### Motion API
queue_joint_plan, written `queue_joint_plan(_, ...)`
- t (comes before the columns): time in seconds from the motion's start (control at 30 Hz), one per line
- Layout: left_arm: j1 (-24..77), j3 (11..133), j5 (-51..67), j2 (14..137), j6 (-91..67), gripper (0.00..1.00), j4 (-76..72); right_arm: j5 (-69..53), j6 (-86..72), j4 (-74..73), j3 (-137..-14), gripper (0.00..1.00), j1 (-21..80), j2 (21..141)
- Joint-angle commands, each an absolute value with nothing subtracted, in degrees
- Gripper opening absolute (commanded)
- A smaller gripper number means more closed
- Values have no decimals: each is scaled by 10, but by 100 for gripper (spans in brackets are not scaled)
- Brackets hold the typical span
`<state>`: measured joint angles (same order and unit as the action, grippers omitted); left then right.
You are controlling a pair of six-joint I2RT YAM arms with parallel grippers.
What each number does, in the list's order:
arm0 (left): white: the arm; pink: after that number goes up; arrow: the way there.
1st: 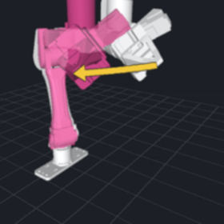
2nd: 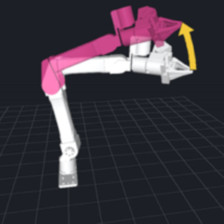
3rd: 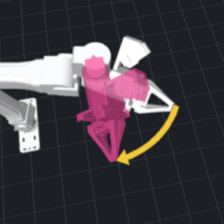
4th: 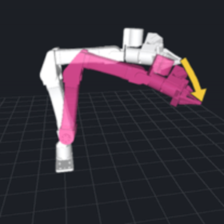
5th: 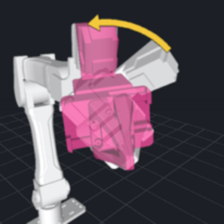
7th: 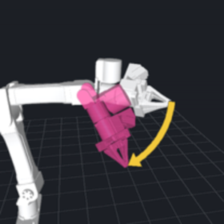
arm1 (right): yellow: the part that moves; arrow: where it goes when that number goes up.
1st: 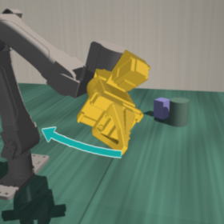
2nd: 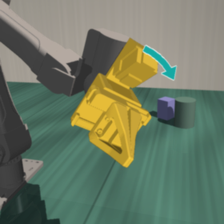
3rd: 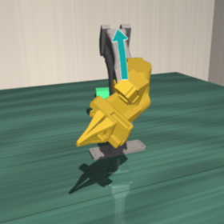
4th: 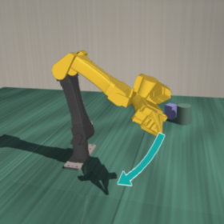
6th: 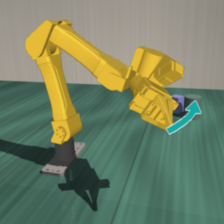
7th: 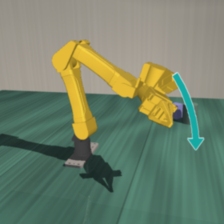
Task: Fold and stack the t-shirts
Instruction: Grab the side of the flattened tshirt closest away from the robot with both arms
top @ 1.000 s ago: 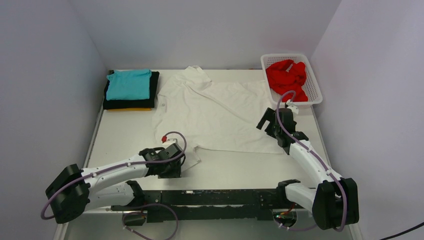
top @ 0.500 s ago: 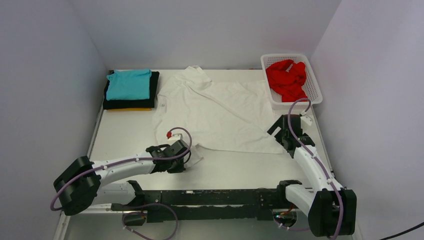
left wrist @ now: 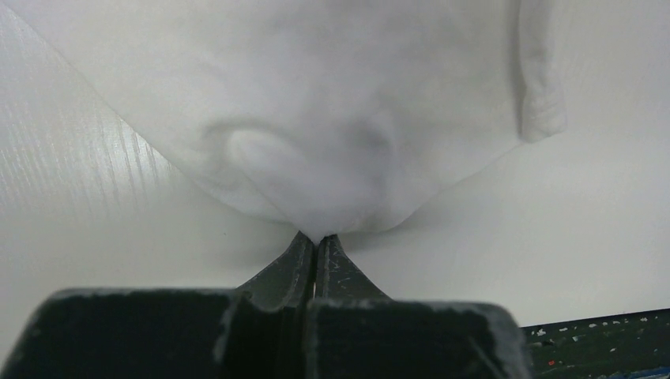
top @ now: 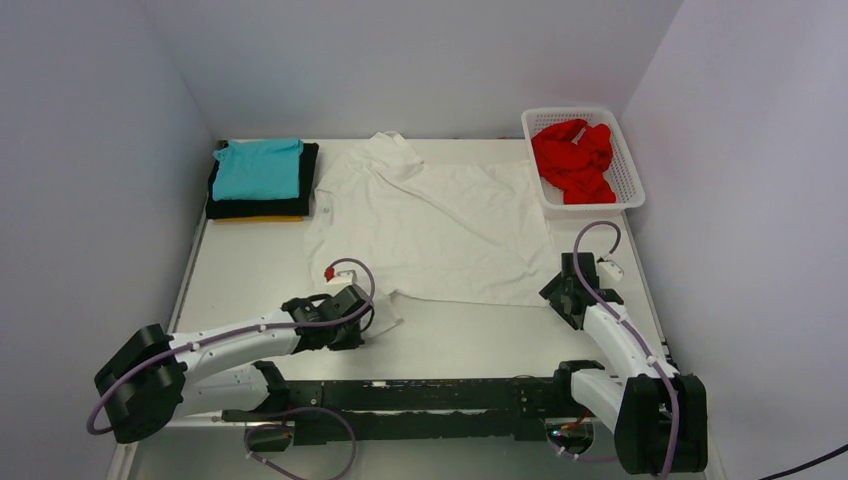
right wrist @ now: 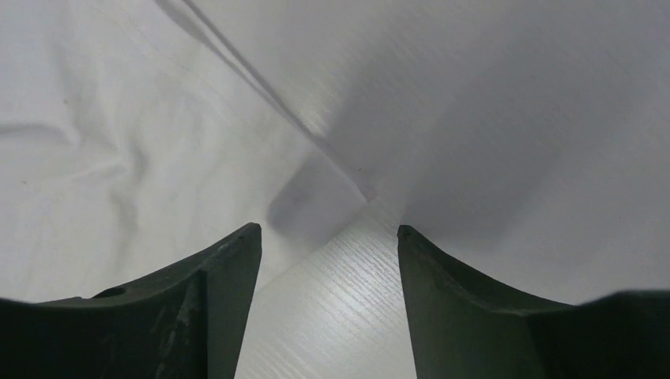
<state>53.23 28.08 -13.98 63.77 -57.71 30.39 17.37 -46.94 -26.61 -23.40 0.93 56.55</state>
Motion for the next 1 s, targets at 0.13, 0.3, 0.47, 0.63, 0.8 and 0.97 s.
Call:
queue_joint_plan(0.13, 531, 268, -165, 642, -558, 0, 308, 138, -472, -219, -217, 56, 7, 583)
queue_joint_plan(0.3, 531, 284, -168, 669, -547, 0, 296, 129, -475, -193, -224, 41, 7, 626)
queue_joint_plan(0.47, 531, 300, -171, 686, -540, 0, 301, 144, -455, -211, -247, 22, 7, 649)
queue_joint_plan(0.63, 531, 309, -160, 658, -551, 0, 370, 131, -415, -268, -281, 0, 8, 631)
queue_joint_plan(0.8, 540, 281, -99, 603, -581, 0, 440, 129, -418, -391, -311, 0, 7, 597)
queue_joint_plan(0.97, 578, 279, -89, 569, -629, 0, 532, 76, -441, -416, -298, 0, 7, 580)
